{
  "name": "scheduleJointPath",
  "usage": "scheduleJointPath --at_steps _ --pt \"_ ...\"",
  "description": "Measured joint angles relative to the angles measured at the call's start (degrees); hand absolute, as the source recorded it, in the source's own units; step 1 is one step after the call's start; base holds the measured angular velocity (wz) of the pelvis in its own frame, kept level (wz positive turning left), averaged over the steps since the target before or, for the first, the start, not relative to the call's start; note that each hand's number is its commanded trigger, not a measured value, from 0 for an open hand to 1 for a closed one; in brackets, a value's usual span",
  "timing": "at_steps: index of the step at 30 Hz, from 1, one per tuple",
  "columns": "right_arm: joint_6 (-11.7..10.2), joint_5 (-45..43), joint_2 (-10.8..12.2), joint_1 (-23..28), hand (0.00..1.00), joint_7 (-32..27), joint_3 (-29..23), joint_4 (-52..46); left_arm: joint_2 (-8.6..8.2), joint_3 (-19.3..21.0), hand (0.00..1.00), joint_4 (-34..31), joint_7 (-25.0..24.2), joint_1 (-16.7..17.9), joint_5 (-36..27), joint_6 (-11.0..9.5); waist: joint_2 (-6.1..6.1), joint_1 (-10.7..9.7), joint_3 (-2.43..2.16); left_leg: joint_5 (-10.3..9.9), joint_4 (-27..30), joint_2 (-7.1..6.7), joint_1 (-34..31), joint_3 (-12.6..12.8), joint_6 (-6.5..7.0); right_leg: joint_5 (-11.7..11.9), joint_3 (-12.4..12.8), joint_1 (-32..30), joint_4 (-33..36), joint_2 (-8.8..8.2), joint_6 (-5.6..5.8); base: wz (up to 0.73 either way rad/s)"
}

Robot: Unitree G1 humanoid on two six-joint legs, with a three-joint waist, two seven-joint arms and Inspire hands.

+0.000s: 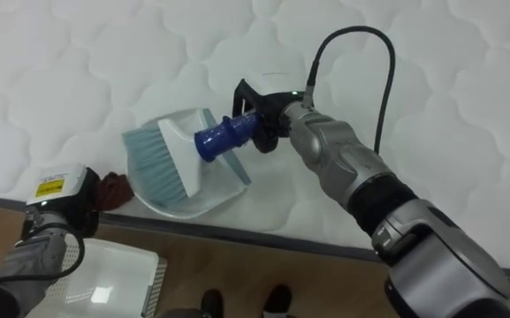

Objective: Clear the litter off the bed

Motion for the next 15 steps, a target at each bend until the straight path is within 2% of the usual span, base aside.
scheduleJointPath --at_steps 10,15 --pt "-1.24 1.31 -0.17 0.44 1.00 -1.39 -0.26 0.01 -0.57 -0.04 1.00 0.65 0.52 0.69 0.00 0.00 0.05 -0.02 0.01 -0.03 0.75 -0.43 -0.13 -0.30 0.08 -0.70 -0.20 -0.47 1.92 -0.84 0.08 0.02" --pt "-2.41 3.06 -0.23 1.71 1.00 -2.66 -3.30 -0.08 -0.76 0.27 1.00 0.64 0.47 0.88 0.02 -0.05 0.10 -0.02 -0.05 -0.02 0.76 -0.52 -0.20 -0.33 0.10 -0.81 -0.16 -0.56 1.92 -0.91 0.07 0.01"
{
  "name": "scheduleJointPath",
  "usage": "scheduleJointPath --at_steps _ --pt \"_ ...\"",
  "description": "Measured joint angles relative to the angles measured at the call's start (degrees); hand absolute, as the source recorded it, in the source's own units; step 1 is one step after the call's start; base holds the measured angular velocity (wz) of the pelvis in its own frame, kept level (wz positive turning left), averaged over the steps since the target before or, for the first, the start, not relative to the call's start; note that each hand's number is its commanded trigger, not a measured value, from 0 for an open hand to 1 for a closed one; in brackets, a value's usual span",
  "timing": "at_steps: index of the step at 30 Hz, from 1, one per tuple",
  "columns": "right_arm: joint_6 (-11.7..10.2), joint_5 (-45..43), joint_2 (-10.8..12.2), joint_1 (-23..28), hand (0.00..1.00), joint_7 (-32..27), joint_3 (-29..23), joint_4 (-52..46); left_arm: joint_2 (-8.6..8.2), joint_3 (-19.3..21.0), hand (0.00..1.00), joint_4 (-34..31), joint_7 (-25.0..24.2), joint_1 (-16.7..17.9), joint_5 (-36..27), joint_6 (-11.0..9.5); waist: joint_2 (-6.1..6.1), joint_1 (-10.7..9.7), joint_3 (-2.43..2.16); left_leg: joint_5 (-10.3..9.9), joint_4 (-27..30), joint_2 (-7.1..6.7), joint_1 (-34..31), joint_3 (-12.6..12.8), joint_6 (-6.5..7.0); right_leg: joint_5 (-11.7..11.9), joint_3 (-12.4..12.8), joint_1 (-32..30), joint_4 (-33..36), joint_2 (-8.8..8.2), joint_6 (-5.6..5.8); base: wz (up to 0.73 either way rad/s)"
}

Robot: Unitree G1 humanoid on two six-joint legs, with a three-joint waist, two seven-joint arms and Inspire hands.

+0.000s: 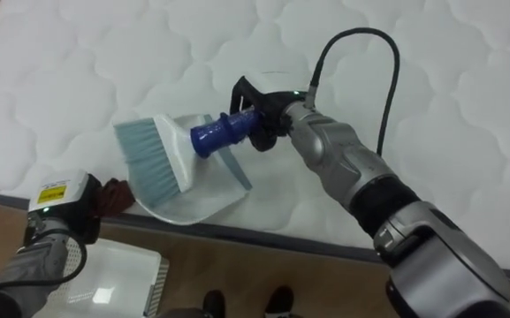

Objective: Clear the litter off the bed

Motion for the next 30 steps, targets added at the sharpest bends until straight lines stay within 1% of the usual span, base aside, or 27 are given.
scheduleJointPath --at_steps 4,5,6,9,10,11,12,13,14,17,19,21,23,24,25,26,28,29,30 --pt "-0.42 0.02 -0.12 1.92 1.00 -0.98 -1.28 0.00 -0.01 0.18 1.00 -0.06 -0.04 0.37 0.50 0.03 0.05 -0.15 -0.15 0.11 0.03 -0.02 0.46 0.00 0.13 -0.06 0.03 0.54 -0.02 -0.01 0.06 0.00" --pt "-0.57 0.04 -0.37 2.55 1.00 -1.36 -1.38 0.00 -0.03 0.50 1.00 -0.06 -0.05 0.60 0.80 -0.01 0.04 -0.31 -0.26 0.11 0.18 -0.01 0.53 -0.03 0.13 -0.13 -0.02 0.72 -0.02 -0.05 0.10 0.05" --pt "-1.17 0.85 -1.09 3.06 1.00 -1.73 -1.45 0.00 -0.03 0.57 1.00 -0.07 -0.05 0.63 1.12 -0.03 0.08 -0.56 -0.29 0.11 0.22 -0.04 0.52 -0.22 0.14 -0.18 -0.22 0.88 -0.09 -0.10 0.16 0.08" --pt "-1.72 4.09 -2.96 3.61 1.00 -2.46 -2.43 -0.01 -0.02 0.70 1.00 -0.14 -0.04 0.68 1.16 -0.01 0.13 -1.59 -0.37 0.15 0.27 -0.29 0.47 -0.87 0.20 -0.29 -0.87 1.11 -0.08 -0.37 0.27 0.13" --pt "-1.89 4.56 -3.33 3.81 1.00 -2.59 -3.12 -0.06 -0.02 0.70 1.00 -0.14 -0.04 0.68 1.16 -0.01 0.14 -1.61 -0.39 0.15 0.29 -0.32 0.46 -0.87 0.21 -0.29 -0.86 1.11 -0.05 -0.40 0.28 0.04" --pt "-2.39 5.59 -4.15 4.39 1.00 -3.11 -4.68 -0.10 -0.02 0.69 1.00 -0.15 -0.04 0.74 1.16 -0.03 0.17 -1.92 -0.52 0.17 0.25 -0.37 0.48 -0.87 0.25 -0.33 -0.83 1.11 0.00 -0.46 0.34 0.00" --pt "-2.44 6.09 -4.46 5.00 1.00 -3.75 -6.41 -0.10 0.00 0.70 1.00 -0.15 0.03 1.05 1.17 0.04 0.10 -2.02 -0.71 0.23 -0.02 -0.43 0.80 -0.81 0.34 -0.35 -0.76 1.27 0.02 -0.52 0.38 0.00" --pt "-2.45 6.29 -4.56 5.31 1.00 -4.30 -7.11 -0.10 0.00 0.72 1.00 -0.14 0.05 1.27 1.23 0.12 0.14 -2.16 -0.74 0.23 0.03 -0.42 1.00 -0.80 0.34 -0.38 -0.76 1.51 0.00 -0.50 0.41 0.00" --pt "-2.48 6.33 -4.58 6.15 1.00 -5.23 -8.94 -0.13 0.00 1.26 1.00 -0.14 0.06 1.81 1.78 0.30 0.12 -2.88 -0.97 0.23 0.04 -0.41 1.30 -0.79 0.34 -0.48 -0.77 1.82 0.01 -0.50 0.43 0.00" --pt "-2.44 8.47 -4.94 8.28 1.00 -7.40 -13.05 -0.13 0.01 2.93 1.00 -0.14 0.06 2.12 2.73 0.83 0.07 -3.50 -1.14 0.23 0.03 -0.39 1.76 -0.79 0.34 -0.52 -0.76 2.29 -0.04 -0.48 0.44 0.00" --pt "-2.41 10.64 -5.56 9.77 1.00 -8.22 -13.88 -0.14 -0.01 2.93 1.00 -0.14 0.06 2.45 2.79 1.17 0.10 -3.84 -1.15 0.23 -0.24 -0.41 2.58 -0.68 0.34 -0.55 -0.69 2.94 -0.13 -0.48 0.46 -0.03" --pt "-2.40 12.56 -6.13 12.10 1.00 -8.29 -14.98 -0.13 -0.01 2.94 1.00 -0.19 0.04 3.57 2.71 1.32 0.08 -4.56 -1.28 0.20 -1.35 -0.43 4.54 0.30 0.34 -0.78 0.12 4.08 -0.50 -0.42 0.64 -0.12" --pt "-2.39 12.88 -6.65 13.11 1.00 -8.62 -15.65 -0.13 0.01 3.16 1.00 -0.19 0.04 3.89 2.66 1.40 0.27 -5.37 -1.48 0.20 -1.92 -0.43 5.14 0.53 0.34 -0.77 0.27 4.54 -0.51 -0.43 0.65 -0.07" --pt "-2.40 13.50 -6.74 14.02 1.00 -8.84 -16.45 -0.14 0.20 3.26 1.00 -0.19 0.04 4.08 2.61 1.34 0.28 -6.09 -1.50 0.21 -2.12 -0.43 5.91 0.54 0.33 -0.77 0.27 5.28 -0.66 -0.37 0.65 0.00" --pt "-2.40 13.77 -6.74 14.41 1.00 -8.90 -16.89 -0.14 0.23 3.28 1.00 -0.19 0.04 4.22 2.61 1.32 0.29 -6.14 -1.52 0.21 -2.16 -0.41 6.32 0.54 0.33 -0.78 0.31 5.68 -0.80 -0.30 0.67 0.00" --pt "-2.44 14.60 -6.92 15.19 1.00 -9.51 -17.36 -0.13 0.22 3.31 1.00 -0.19 0.04 4.60 2.64 1.24 0.51 -6.58 -1.98 0.21 -2.38 -0.31 6.76 0.54 0.33 -0.71 0.47 6.27 -1.32 -0.04 0.76 -0.04" --pt "-2.54 14.78 -7.04 16.35 1.00 -10.01 -19.11 -0.15 0.20 4.03 1.00 -0.64 0.00 5.63 2.65 0.97 0.81 -7.38 -2.33 0.21 -3.15 -0.34 7.93 0.55 0.33 -0.62 0.99 7.31 -1.70 0.25 0.94 -0.04" --pt "-2.60 14.91 -7.06 17.61 1.00 -10.66 -20.60 -0.31 0.06 5.44 1.00 -1.54 -0.02 7.01 2.69 0.79 0.98 -7.64 -2.61 0.21 -3.82 -0.38 8.92 0.60 0.31 -0.59 1.03 8.12 -2.31 0.37 1.03 -0.08" --pt "-2.57 15.13 -7.16 19.52 1.00 -11.58 -22.27 -1.26 0.04 6.30 1.00 -3.00 -0.08 8.58 2.76 0.85 1.02 -7.70 -3.10 0.22 -4.34 -0.42 9.74 0.72 0.30 -0.64 1.05 8.68 -2.33 0.38 1.10 -0.08"
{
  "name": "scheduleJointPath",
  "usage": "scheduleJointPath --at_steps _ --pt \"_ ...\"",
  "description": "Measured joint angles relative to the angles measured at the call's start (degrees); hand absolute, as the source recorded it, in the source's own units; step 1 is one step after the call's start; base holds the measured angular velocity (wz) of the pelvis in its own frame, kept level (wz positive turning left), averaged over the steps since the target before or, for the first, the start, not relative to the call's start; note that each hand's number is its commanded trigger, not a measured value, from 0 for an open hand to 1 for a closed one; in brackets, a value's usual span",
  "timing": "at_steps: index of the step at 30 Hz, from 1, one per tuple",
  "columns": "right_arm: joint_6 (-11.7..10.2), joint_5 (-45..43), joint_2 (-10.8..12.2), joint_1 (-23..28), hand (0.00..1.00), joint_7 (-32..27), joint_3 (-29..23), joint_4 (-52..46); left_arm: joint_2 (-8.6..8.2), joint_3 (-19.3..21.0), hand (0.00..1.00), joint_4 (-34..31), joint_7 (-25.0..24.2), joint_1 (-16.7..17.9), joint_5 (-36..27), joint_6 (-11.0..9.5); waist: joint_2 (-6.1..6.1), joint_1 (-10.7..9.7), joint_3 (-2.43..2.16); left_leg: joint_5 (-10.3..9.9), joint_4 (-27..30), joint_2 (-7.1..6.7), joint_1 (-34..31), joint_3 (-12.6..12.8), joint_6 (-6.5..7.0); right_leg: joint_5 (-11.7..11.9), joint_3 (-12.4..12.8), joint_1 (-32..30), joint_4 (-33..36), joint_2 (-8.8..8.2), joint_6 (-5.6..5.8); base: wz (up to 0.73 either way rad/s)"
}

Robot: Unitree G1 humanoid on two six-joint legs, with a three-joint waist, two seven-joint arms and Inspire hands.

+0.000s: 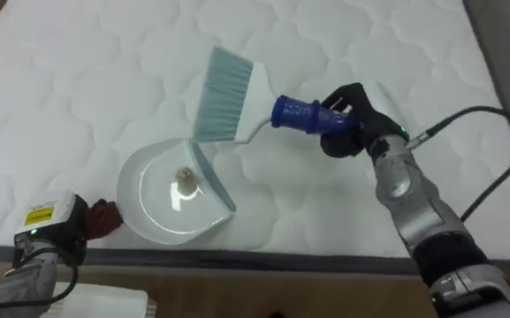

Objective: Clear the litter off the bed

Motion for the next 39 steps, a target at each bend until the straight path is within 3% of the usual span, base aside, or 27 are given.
scheduleJointPath --at_steps 3,4,5,6,7,17,21,24,32,37,39 --pt "0.05 1.82 -0.82 2.93 1.00 -1.38 -1.65 -1.81 0.01 1.03 1.00 -3.05 -0.03 2.47 0.29 0.11 0.15 -0.11 -0.31 0.00 -0.47 -0.03 1.20 0.08 -0.03 -0.17 0.17 1.01 -0.51 0.13 0.10 -0.04" --pt "0.07 3.53 -1.45 3.96 0.90 -1.75 -1.69 -2.84 0.06 1.03 1.00 -4.29 -0.04 3.16 0.28 0.12 0.22 -0.12 -0.36 0.03 -0.95 -0.07 1.72 0.08 -0.08 -0.15 0.19 1.39 -0.86 0.21 0.15 0.00" --pt "0.08 4.84 -1.69 4.60 0.71 -2.00 -1.71 -3.49 0.18 1.09 1.00 -5.50 -0.05 3.81 0.23 0.11 0.22 -0.23 -0.37 0.04 -1.11 -0.07 2.13 0.08 -0.11 -0.18 0.23 1.77 -0.94 0.28 0.18 0.00" --pt "0.16 5.31 -1.69 5.06 0.65 -2.25 -1.78 -3.73 0.17 1.09 1.00 -6.52 -0.18 4.26 0.24 0.08 0.23 -0.31 -0.37 0.02 -1.16 -0.03 2.69 0.07 -0.17 -0.20 0.28 2.38 -1.16 0.44 0.21 0.00" --pt "0.26 5.47 -1.69 5.37 0.00 -2.26 -1.88 -3.94 0.17 1.10 1.00 -6.90 -0.31 4.38 0.27 0.04 0.23 -0.29 -0.40 0.01 -1.21 0.01 3.02 0.07 -0.22 -0.20 0.38 2.72 -1.26 0.57 0.22 0.00" --pt "0.53 13.10 -1.69 8.84 0.00 -3.49 -4.35 -8.63 0.13 3.91 1.00 -15.23 -1.54 8.48 -0.20 0.03 1.17 -0.34 -0.88 -0.20 -3.93 0.46 8.63 -0.65 -0.64 0.57 -0.06 9.63 -6.49 2.27 0.95 0.02" --pt "0.53 14.07 -1.00 14.02 0.00 -4.05 -5.99 -14.35 -0.51 6.05 1.00 -15.62 -2.97 9.44 -0.88 0.04 1.55 -0.11 -1.07 -0.19 -5.80 0.40 10.78 -0.76 -0.65 0.68 -0.45 11.75 -8.01 2.59 1.32 0.01" --pt "0.52 16.86 -0.99 17.90 0.00 -4.57 -6.09 -17.89 -1.46 8.35 1.00 -18.48 -5.31 11.18 -1.18 0.16 1.65 -0.08 -1.05 -0.24 -7.10 0.35 12.83 -1.30 -0.73 0.50 0.54 13.81 -9.02 2.99 1.69 0.08" --pt "0.52 18.24 -0.89 19.98 0.00 -5.77 -6.12 -21.04 -1.90 8.81 1.00 -23.53 -7.14 13.91 -1.58 0.15 2.10 0.07 -0.93 -0.27 -8.62 0.30 14.78 -2.13 -0.80 0.26 0.71 15.70 -9.88 3.24 2.06 0.04" --pt "0.52 18.37 1.64 19.97 0.00 -6.85 -6.12 -21.72 -2.11 8.82 1.00 -24.29 -8.71 14.49 -2.40 0.30 2.23 0.11 -0.84 -0.31 -8.47 0.20 14.63 -3.24 -0.86 0.09 2.04 15.76 -9.79 3.35 2.32 0.08" --pt "0.51 20.36 2.76 19.54 0.00 -6.99 -6.10 -21.74 -3.03 9.22 1.00 -24.38 -8.99 14.45 -2.72 0.33 2.58 1.06 -0.62 -0.34 -8.04 0.20 14.07 -3.28 -0.91 0.07 2.18 15.31 -9.63 3.33 2.34 0.00"
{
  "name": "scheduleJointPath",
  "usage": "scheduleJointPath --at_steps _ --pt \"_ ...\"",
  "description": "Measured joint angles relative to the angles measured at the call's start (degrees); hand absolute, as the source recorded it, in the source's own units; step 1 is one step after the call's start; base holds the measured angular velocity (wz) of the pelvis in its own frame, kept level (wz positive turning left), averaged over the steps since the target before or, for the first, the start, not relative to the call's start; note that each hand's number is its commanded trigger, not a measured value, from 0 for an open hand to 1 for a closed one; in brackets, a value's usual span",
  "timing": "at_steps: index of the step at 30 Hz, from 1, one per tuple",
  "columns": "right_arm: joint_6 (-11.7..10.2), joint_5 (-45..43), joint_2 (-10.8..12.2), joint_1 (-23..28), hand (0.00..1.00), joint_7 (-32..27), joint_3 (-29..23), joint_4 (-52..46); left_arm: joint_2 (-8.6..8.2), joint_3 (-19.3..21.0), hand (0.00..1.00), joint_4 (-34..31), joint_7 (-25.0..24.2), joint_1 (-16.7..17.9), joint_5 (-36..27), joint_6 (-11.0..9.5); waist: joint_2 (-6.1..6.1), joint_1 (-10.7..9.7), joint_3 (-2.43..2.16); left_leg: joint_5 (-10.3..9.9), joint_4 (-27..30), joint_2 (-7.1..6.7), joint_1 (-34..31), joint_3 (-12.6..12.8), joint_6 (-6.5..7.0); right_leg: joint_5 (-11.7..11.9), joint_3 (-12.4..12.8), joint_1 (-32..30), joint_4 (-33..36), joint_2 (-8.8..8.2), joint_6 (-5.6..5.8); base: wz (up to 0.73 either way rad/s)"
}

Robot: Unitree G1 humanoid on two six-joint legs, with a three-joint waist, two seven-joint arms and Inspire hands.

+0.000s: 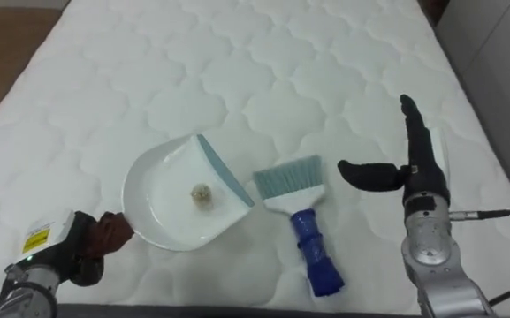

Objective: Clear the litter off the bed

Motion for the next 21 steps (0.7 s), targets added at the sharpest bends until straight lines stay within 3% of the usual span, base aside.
scheduleJointPath --at_steps 3,7,9,12,13,15,17,21 --pt "-0.06 0.66 0.58 -0.06 0.00 -0.17 0.05 0.57 -1.24 0.72 1.00 0.00 -0.43 0.03 -0.06 -0.01 0.24 1.01 0.16 -0.01 0.56 0.04 -0.80 -0.32 -0.02 -0.01 -0.11 -0.18 -0.04 0.00 -0.02 0.08" --pt "-0.09 0.89 0.98 -0.05 0.00 -0.39 0.04 0.53 -1.24 0.85 1.00 -0.02 -0.53 0.10 -0.05 -0.02 0.53 1.12 0.31 -0.12 2.12 -0.09 -2.83 -2.56 -0.19 -0.28 -0.66 -0.20 -0.01 -0.11 0.00 0.32" --pt "-0.09 2.04 0.98 -0.14 0.00 -0.37 0.07 0.57 -1.24 0.85 1.00 -0.06 -1.38 0.09 -0.03 -0.02 0.53 0.60 0.31 -0.34 3.89 -0.23 -4.37 -4.60 -0.47 -1.10 -2.22 -0.33 0.99 -0.40 -0.11 0.54" --pt "-0.09 4.00 1.06 -0.13 0.00 -0.43 0.26 0.64 -1.46 0.81 1.00 0.20 -1.89 0.09 -0.08 -0.01 0.49 0.40 0.33 -0.65 6.08 -0.15 -5.82 -4.95 -0.73 -2.37 -4.23 0.02 2.25 -0.87 -0.33 0.59" --pt "-0.09 4.48 1.06 -0.14 0.00 -0.48 0.21 0.77 -1.84 0.81 1.00 0.20 -2.44 0.08 -0.07 -0.03 0.51 0.17 0.34 -0.76 7.30 0.04 -6.63 -3.97 -0.76 -3.23 -5.59 0.14 3.06 -1.28 -0.45 0.76" --pt "-0.10 5.87 1.18 -0.13 0.00 -0.29 0.22 1.03 -2.36 0.81 1.00 0.27 -3.07 0.10 -0.06 -0.13 0.42 -0.44 0.58 -1.03 9.12 1.50 -8.07 1.84 -0.48 -5.26 -8.80 0.48 5.08 -2.13 -0.61 0.90" --pt "-0.10 6.33 1.24 -0.12 0.00 -0.17 0.20 1.61 -2.40 0.81 1.00 0.35 -3.72 0.23 -0.14 -0.12 0.15 -0.91 0.85 -1.16 9.98 3.00 -8.23 6.06 -0.52 -6.85 -10.98 1.16 5.87 -2.65 -0.46 0.84" --pt "-0.24 6.50 1.18 0.06 0.00 -0.13 0.01 1.65 -2.47 0.73 1.00 0.36 -3.93 0.38 -0.18 -0.14 0.36 -1.42 0.86 -0.82 10.63 4.03 -10.30 7.92 -0.82 -7.65 -16.47 1.48 6.09 -3.34 -0.55 0.71"
